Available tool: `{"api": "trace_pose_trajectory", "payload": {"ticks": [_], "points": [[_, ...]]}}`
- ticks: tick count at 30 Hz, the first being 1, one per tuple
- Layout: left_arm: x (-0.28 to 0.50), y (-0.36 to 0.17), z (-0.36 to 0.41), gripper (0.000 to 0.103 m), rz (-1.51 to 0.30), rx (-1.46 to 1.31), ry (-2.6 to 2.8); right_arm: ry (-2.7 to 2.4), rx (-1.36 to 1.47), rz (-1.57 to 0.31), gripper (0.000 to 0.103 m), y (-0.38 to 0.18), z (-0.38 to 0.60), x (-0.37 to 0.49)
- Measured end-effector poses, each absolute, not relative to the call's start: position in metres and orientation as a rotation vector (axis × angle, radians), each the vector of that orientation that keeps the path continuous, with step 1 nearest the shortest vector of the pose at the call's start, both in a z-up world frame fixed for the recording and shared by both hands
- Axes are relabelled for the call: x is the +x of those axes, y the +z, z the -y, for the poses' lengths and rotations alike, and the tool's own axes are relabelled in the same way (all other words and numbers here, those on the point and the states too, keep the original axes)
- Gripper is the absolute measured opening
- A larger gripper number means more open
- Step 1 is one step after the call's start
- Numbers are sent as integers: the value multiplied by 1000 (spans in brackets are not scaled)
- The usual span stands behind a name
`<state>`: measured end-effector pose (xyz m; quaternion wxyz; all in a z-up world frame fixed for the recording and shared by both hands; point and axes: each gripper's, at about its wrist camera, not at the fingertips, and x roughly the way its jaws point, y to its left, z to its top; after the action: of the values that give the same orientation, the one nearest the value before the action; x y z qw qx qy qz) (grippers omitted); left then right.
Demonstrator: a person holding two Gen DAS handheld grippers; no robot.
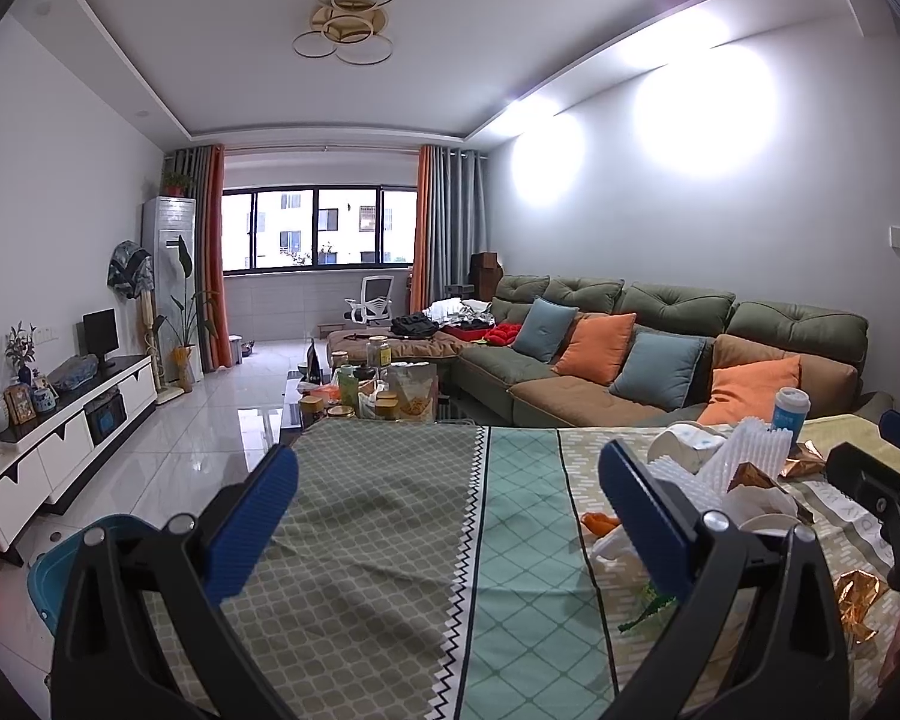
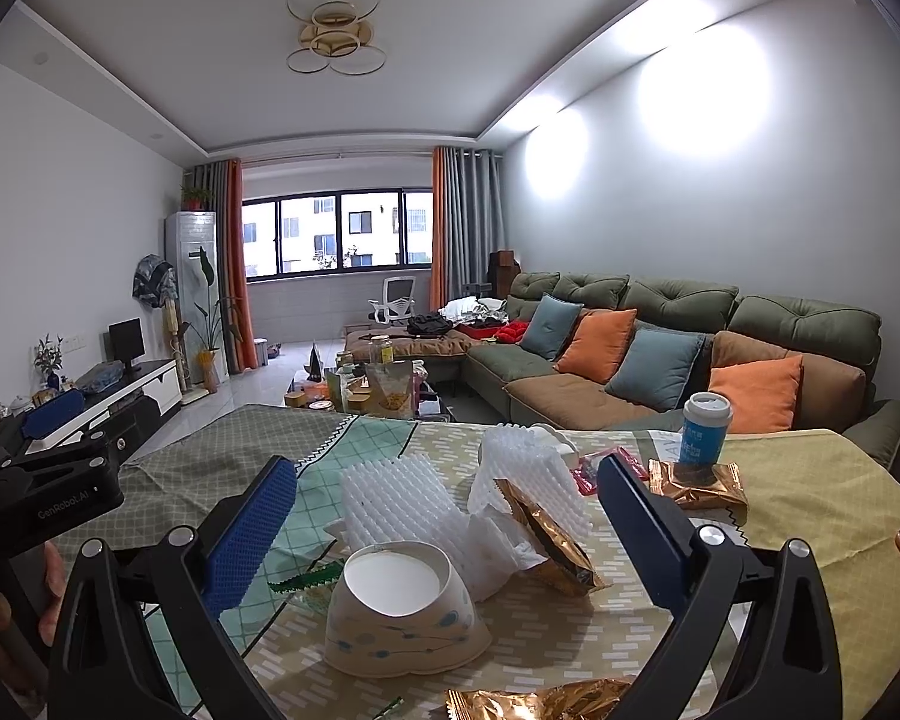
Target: Collect trash
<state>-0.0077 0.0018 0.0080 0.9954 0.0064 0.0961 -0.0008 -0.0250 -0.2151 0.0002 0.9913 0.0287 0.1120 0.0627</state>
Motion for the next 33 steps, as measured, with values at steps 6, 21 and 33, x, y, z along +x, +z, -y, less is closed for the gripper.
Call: {"api": "trace_pose_trajectory", "payload": {"ticks": [6,21,33], "points": [[-8,8,-2,100,-194,12,-5,126,59,-225,100,1,217,-26],[-8,5,-2,100,-201,5,-14,132,65,-232,100,0,216,-24],[-2,-4,4,100,-265,-4,-133,120,89,-260,100,-3,235,-22]]}}
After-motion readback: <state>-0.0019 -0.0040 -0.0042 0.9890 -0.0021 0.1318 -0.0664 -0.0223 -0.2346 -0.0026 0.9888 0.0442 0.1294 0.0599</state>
